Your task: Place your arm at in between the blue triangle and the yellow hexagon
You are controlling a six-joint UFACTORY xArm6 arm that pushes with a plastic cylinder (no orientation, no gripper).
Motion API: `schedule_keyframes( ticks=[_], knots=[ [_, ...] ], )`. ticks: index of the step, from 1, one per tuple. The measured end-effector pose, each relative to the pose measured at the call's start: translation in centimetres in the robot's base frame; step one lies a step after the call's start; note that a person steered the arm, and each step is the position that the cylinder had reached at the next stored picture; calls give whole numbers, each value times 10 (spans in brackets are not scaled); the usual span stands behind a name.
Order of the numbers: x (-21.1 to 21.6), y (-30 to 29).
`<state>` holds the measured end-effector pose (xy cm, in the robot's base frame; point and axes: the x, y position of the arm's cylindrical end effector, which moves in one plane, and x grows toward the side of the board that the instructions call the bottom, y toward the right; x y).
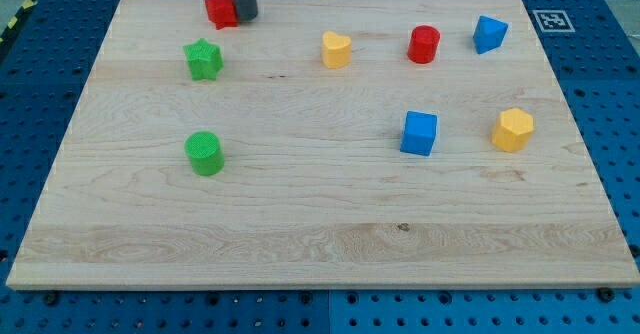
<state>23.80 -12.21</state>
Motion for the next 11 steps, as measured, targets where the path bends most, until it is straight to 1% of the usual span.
schedule_keyframes(
  ticks=[1,3,4,5,6,7,8,9,10,11],
  knots=[
    [1,-20],
    [2,-21],
    [28,-7],
    [63,12],
    [106,22],
    [146,51],
    [139,129],
    [124,215],
    [127,295],
    [170,353]
  ],
)
